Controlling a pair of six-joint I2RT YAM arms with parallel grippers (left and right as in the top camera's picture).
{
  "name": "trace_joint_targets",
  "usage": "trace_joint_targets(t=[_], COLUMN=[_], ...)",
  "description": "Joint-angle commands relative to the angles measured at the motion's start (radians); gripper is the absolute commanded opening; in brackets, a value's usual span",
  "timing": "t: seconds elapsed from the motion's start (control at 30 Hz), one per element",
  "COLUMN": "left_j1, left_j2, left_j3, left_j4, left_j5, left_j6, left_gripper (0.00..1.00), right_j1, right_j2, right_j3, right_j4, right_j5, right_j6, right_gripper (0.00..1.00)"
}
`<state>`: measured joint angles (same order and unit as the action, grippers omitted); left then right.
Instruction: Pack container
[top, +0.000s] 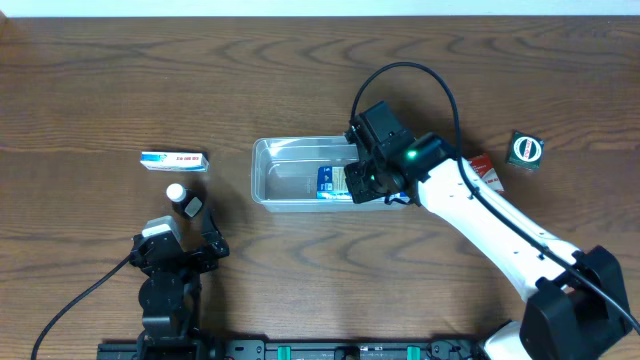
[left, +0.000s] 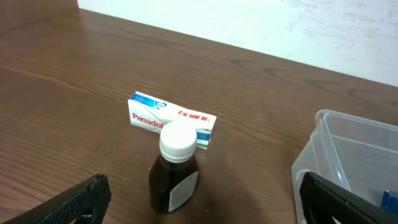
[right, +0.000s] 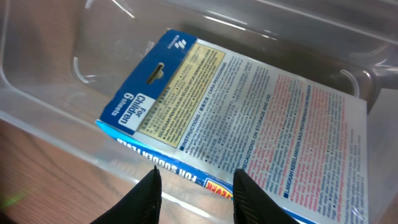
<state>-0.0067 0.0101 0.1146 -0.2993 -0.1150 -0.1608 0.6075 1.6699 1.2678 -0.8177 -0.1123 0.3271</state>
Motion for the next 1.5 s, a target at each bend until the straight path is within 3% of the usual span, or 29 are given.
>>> trace_joint_targets(t=[0.0, 0.43, 0.93, 1.1, 1.23, 1.33, 1.47], left_j1=[0.005, 0.006, 0.006, 0.005, 0.005, 0.005, 0.006], left_j2=[-0.006, -0.006, -0.006, -0.006, -0.006, -0.006, -0.006], left_j3=[-0.015, -0.015, -0.015, -0.015, -0.015, -0.015, -0.015], left_j4=[-0.03, -0.029, -0.03, -0.03, -0.03, -0.03, -0.03], left_j5=[-0.001, -0.001, -0.001, -0.001, -0.001, -0.001, -0.001], left_j6=[-0.002, -0.002, -0.002, -0.002, -0.002, -0.002, -0.002], left_gripper=[0.98, 0.98, 0.98, 0.98, 0.98, 0.98, 0.98], right_j1=[0.016, 0.016, -0.025, -0.026, -0.055, -0.109, -0.218], right_j2=[0.045, 0.179, 0.187, 0.173, 0.16, 0.14, 0.115], right_j3=[0.018, 0.018, 0.129, 0.297, 0.416, 0.441, 0.44], right_j4=[0.006, 0.003, -0.04, -0.213, -0.348, -0.389, -0.433], right_j5=[0.008, 0.007, 0.011, 0.037, 0.082, 0.087, 0.087], right_j6=[0.009, 0.009, -0.057, -0.078, -0.077, -0.082, -0.126], right_gripper=[0.36, 0.41, 0.3, 0.38, 0.51, 0.63, 0.73])
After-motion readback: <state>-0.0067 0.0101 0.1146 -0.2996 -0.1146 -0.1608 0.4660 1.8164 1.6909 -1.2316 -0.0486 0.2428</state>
